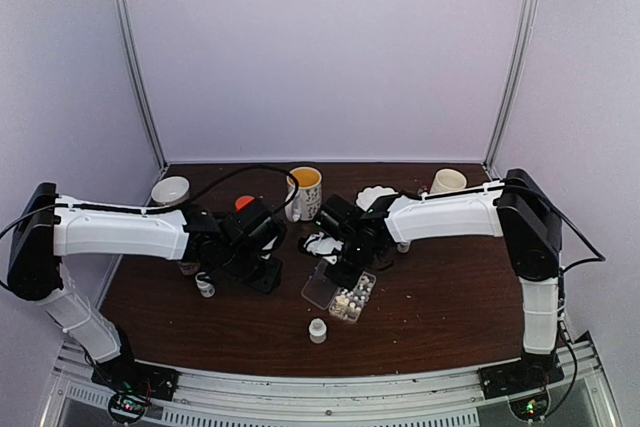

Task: Sort the pills into containers
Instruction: Adjust the pill container at the center of the board.

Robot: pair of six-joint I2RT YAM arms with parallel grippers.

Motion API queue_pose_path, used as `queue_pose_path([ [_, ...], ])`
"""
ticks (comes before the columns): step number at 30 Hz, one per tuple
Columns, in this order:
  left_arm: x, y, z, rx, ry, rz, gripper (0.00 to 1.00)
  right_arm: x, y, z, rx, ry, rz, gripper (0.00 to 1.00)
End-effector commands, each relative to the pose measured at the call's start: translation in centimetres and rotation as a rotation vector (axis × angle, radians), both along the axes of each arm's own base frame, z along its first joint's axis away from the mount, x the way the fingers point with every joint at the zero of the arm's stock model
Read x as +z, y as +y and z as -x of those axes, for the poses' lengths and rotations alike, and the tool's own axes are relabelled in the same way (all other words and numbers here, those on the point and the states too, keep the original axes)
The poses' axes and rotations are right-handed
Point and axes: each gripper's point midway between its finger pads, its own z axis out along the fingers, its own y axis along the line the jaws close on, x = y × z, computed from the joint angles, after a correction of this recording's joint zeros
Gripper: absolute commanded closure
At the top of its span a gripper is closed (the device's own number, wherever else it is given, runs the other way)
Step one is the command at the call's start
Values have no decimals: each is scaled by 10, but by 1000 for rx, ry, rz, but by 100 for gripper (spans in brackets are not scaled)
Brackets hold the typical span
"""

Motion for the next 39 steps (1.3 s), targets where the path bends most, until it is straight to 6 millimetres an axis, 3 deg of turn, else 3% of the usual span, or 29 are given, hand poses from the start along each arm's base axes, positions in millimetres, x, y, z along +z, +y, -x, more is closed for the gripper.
queue_pose_path([
  [1, 12, -14, -9, -9, -24, 46, 66, 16, -1, -2, 3, -6, -12, 87],
  [10, 10, -15, -8, -13, -16, 46, 66, 9, 1, 7, 31, 40, -40, 88],
  [20, 9, -16, -9, -16, -13, 39, 66, 17, -1, 8, 22, 39, -51, 83],
  [39, 5, -15, -7, -17, -2, 34, 66, -1, -13, 13, 8, 57, 0, 86],
])
